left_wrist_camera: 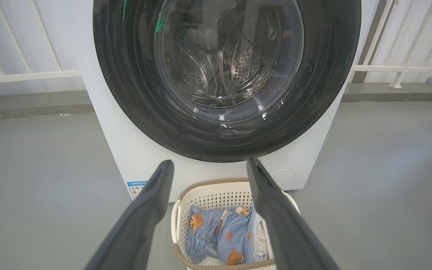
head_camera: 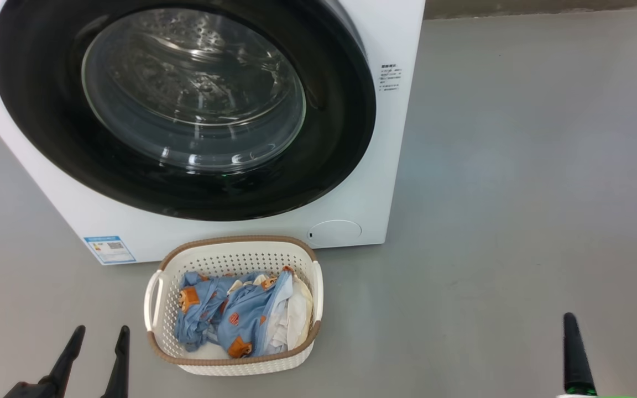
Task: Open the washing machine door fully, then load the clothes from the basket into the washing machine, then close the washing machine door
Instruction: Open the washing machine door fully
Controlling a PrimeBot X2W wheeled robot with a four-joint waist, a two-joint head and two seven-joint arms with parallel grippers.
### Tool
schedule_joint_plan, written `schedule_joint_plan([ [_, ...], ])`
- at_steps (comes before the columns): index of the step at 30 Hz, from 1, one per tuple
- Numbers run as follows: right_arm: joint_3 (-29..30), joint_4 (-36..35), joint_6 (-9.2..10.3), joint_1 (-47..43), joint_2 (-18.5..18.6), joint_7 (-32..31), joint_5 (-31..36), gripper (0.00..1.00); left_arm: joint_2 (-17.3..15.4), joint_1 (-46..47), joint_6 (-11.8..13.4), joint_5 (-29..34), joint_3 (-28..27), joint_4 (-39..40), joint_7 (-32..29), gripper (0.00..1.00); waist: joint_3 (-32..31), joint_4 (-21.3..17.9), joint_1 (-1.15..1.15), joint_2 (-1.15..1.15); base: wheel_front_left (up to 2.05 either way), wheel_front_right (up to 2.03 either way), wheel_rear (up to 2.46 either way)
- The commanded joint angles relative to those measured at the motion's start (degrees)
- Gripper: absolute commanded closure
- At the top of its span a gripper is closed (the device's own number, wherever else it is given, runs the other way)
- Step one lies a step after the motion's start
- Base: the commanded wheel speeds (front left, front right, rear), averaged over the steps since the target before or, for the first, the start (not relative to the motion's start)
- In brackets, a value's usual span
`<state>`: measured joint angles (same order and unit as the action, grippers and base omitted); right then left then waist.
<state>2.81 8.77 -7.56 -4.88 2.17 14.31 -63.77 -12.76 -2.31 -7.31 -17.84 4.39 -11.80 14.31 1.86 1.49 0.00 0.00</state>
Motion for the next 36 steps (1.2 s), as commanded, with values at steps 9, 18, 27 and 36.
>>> schedule_joint_plan([
  [9,6.21,-4.39,0.08,1.08,3.42,-2.46,-26.59,1.0,-1.88,0.26,-0.18,-1.29,-1.03,1.05,0.69,0.0,0.6,2.44,0.0,0.0,0.0,0.0,0.0],
  [18,18.22,-3.52,0.08,3.42,5.78,-11.73,-37.0,1.0,-4.59,-0.44,-0.18,-3.15,-0.55,2.87,0.69,0.0,4.01,4.49,0.0,0.0,0.0,0.0,0.0],
  [27,21.87,-4.19,0.08,8.99,6.85,-20.96,-38.59,1.0,-7.82,-1.55,-0.18,-5.26,-1.47,5.48,0.69,0.0,8.44,4.72,0.0,0.0,0.0,0.0,0.0],
  [36,17.97,-4.49,0.08,18.84,6.99,-25.24,-33.71,1.0,-11.74,-4.24,-0.18,-7.47,-3.43,8.58,0.69,0.0,14.84,3.13,0.0,0.0,0.0,0.0,0.0],
])
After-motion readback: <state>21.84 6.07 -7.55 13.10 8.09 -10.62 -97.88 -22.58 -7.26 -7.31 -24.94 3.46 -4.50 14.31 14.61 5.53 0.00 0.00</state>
